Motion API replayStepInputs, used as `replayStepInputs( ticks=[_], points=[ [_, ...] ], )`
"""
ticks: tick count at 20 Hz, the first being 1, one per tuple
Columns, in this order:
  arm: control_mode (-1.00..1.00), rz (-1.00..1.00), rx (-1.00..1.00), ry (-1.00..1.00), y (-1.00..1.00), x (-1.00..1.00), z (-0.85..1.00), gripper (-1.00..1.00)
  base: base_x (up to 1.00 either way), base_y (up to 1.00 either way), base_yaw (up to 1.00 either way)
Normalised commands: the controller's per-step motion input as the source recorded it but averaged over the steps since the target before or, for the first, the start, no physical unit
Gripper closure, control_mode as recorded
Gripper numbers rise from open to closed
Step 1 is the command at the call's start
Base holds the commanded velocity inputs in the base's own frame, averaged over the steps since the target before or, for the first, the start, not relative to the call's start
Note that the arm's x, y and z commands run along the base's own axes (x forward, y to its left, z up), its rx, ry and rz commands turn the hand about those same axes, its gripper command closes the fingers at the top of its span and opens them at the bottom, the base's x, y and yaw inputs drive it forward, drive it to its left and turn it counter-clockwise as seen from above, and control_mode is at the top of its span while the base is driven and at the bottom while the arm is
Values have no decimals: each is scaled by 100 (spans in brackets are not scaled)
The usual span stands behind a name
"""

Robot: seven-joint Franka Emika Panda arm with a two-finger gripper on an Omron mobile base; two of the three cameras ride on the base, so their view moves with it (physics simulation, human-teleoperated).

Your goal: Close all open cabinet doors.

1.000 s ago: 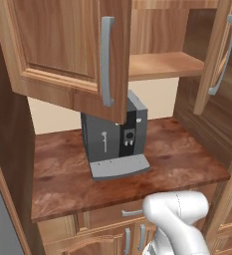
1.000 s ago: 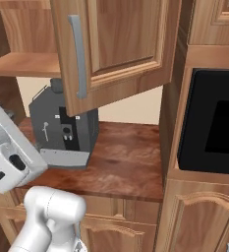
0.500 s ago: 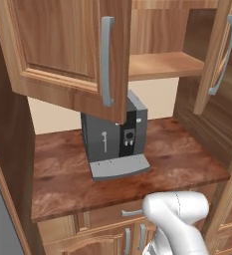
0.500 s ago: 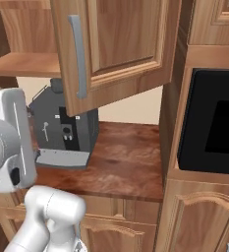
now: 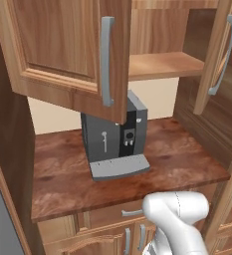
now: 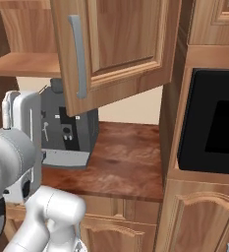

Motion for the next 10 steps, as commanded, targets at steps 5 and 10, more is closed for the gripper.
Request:
replayStepInputs(
  ticks=[5,10],
  points=[
    [-100,-2,0,-34,0,0,-4,-100,0,0,0],
    [-100,-5,0,-21,-5,13,0,-100,0,0,0]
  ],
)
